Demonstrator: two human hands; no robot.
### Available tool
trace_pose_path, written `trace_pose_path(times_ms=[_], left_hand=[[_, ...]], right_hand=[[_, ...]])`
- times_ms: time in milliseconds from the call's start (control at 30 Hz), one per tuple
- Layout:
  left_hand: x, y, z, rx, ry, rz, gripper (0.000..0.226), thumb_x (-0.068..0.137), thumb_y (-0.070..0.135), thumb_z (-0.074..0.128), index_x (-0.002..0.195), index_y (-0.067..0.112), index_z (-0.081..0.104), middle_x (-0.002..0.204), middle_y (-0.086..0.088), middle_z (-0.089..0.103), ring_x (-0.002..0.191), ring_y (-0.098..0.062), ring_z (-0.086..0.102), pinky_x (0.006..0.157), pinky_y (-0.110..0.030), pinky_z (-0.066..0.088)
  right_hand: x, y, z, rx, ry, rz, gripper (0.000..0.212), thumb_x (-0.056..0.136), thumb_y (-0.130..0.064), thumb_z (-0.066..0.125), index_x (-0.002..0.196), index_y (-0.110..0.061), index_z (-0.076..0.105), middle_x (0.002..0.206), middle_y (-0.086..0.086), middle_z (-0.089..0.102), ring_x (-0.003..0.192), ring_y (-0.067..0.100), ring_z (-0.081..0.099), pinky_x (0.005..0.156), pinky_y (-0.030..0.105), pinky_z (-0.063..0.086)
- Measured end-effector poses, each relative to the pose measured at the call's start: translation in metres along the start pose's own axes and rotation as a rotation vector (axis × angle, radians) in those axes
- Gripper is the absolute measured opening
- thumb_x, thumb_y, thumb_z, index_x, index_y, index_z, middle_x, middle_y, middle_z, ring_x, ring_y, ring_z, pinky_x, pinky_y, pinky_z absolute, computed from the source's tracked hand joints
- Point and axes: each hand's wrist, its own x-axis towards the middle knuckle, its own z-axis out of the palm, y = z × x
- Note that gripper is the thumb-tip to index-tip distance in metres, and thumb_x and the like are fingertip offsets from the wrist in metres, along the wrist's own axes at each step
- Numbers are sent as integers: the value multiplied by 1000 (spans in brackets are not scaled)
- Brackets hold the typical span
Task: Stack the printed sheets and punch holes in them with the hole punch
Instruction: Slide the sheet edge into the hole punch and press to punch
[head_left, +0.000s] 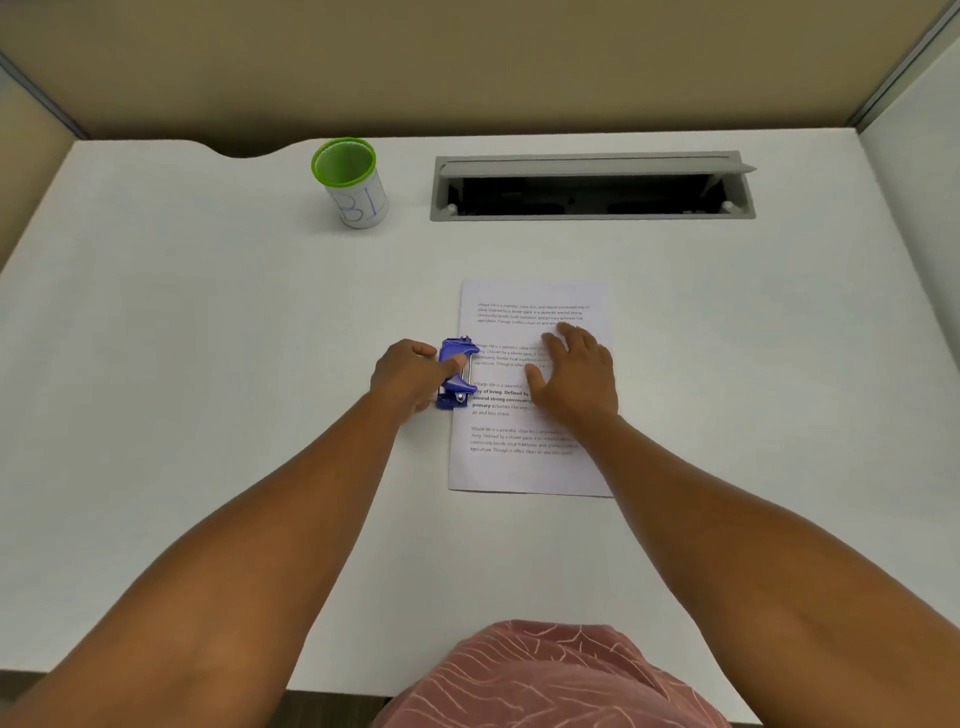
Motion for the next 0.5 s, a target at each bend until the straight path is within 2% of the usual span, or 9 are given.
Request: trace_pose_path(times_ms=[67, 133, 233, 300, 400, 500], left_hand=[[-6, -3, 0, 10, 29, 12, 68, 67, 59, 81, 117, 18, 57, 105, -1, 65, 88, -20, 66, 83, -44, 60], [-16, -6, 0, -16, 16, -9, 71, 62, 64, 81, 110, 17, 57, 99, -1, 62, 86, -21, 63, 81, -45, 60], [-30, -13, 2, -91, -45, -107, 86, 57, 61, 86, 117, 8, 55, 116, -8, 60, 105, -25, 60, 73, -41, 57], [-39, -19, 4, -117, -59, -147, 90, 55, 55, 90, 122, 5, 54, 120, -9, 59, 109, -25, 58, 70, -39, 53], [-48, -30, 9, -135, -71, -162, 80, 58, 45, 92, 117, 5, 56, 115, -9, 60, 107, -27, 58, 73, -40, 52], [-54, -40, 14, -125, -40, -135, 51, 63, 38, 91, 89, 11, 57, 97, -7, 62, 101, -26, 61, 79, -41, 53]], right_hand=[[-3, 1, -8, 52, 30, 16, 55, 93, -44, 50, 139, -14, 48, 153, 9, 37, 143, 27, 28, 117, 43, 22], [-9, 2, -15, 93, 59, 42, 56, 92, -44, 50, 139, -14, 48, 152, 8, 39, 142, 26, 30, 116, 43, 26], [-21, 6, -23, 113, 89, 84, 56, 93, -44, 50, 139, -12, 48, 150, 9, 41, 138, 27, 35, 110, 43, 32], [-31, 9, -26, 112, 92, 114, 55, 93, -43, 50, 139, -12, 47, 148, 9, 42, 136, 27, 36, 108, 43, 34], [-45, 16, -27, 120, 55, 190, 57, 94, -44, 48, 141, -13, 43, 149, 8, 39, 136, 27, 35, 106, 44, 35], [-59, 24, -27, 135, 24, 256, 60, 94, -44, 48, 143, -12, 38, 148, 10, 39, 135, 29, 35, 104, 44, 36]])
